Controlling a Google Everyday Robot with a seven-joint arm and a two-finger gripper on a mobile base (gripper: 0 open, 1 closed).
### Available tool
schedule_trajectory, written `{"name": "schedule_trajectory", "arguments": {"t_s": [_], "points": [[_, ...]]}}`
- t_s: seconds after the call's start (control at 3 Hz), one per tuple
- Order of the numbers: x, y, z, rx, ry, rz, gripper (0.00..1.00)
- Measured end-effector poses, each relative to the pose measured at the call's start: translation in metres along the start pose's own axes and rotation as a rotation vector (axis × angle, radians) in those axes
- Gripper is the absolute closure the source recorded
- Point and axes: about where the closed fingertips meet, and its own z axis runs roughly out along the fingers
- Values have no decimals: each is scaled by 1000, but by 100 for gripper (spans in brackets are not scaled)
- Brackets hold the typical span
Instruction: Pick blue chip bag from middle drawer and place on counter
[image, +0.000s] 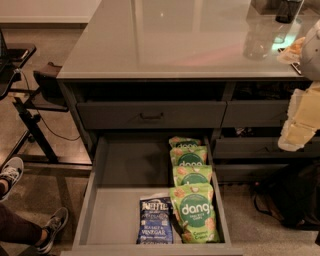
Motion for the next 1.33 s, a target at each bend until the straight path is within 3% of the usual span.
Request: {"name": "schedule_trajectory", "arguments": {"t_s": [0.33,0.67,1.0,1.33], "points": [[0,0,0,0,0,0,0],[-6,5,25,-32,-20,-17,0],[-21,29,101,-154,-138,-72,0],[-53,76,197,-311,-349,-90,0]]}}
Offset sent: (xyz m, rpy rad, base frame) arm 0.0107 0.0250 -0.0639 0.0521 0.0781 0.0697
